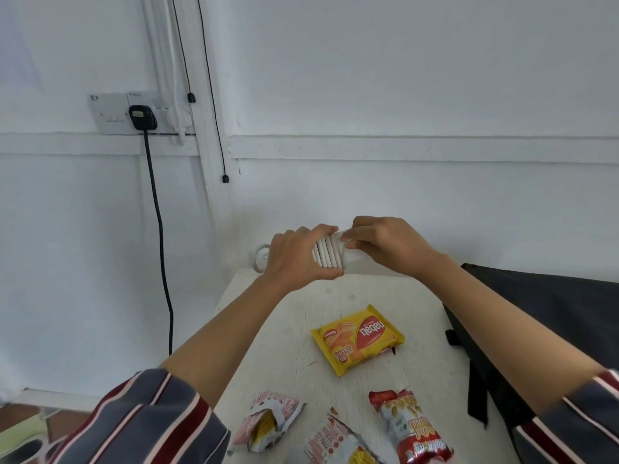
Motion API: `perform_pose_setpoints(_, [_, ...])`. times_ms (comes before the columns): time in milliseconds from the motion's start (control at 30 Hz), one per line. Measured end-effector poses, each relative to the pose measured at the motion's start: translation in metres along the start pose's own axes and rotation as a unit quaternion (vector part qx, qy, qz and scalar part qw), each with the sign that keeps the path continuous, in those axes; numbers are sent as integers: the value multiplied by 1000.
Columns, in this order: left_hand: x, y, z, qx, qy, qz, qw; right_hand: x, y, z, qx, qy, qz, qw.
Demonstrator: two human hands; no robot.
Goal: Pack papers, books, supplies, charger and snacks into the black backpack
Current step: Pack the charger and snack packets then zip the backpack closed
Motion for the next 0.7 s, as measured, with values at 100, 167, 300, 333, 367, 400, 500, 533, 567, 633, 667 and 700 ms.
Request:
perform_pose_setpoints(100, [-2,-3,-2,-41,-1,-29,999,-2,-9,2,77,-31,-34,996])
perform_pose_setpoints(167, [-3,-5,-3,-58,4,-56,997,-2,-16,0,116,-33,-59,991])
perform_pose_setpoints(300, [-5,-9,-3,-80,-6,-90,993,-4,-29,-6,187,-34,-113,975])
perform_pose_setpoints(333, [-5,-10,-2,-81,-7,-95,992,-4,-31,-7,204,-34,-121,971])
perform_pose_setpoints(367, [-6,-10,-2,-85,-4,-95,992,-4,-32,-8,221,-33,-127,966])
perform_pose_setpoints(400, [-7,-11,-2,-92,1,-87,992,-4,-32,-9,237,-32,-132,962])
perform_pose_setpoints(500, [-9,-13,-2,-101,7,-63,993,-3,-34,-12,266,-34,-145,952])
perform_pose_setpoints(533, [-9,-14,-2,-94,6,-64,994,-3,-35,-11,272,-34,-152,950])
perform_pose_setpoints(567, [-9,-16,-1,-89,6,-67,994,-3,-36,-11,280,-35,-158,946])
perform_pose_setpoints(633, [-9,-19,3,-92,3,-81,993,-2,-40,-10,288,-32,-171,942])
perform_pose_setpoints(667, [-8,-20,6,-92,-1,-90,992,-3,-43,-10,294,-22,-180,938])
perform_pose_setpoints(700, [-8,-21,8,-88,-8,-101,991,-3,-47,-11,312,2,-196,930])
Point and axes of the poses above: each hand's wrist, its own x-axis towards the middle knuckle, its own z-axis out of the back of the hand, y = z × x, the point moved 3 cm from there along x, towards the middle knuckle
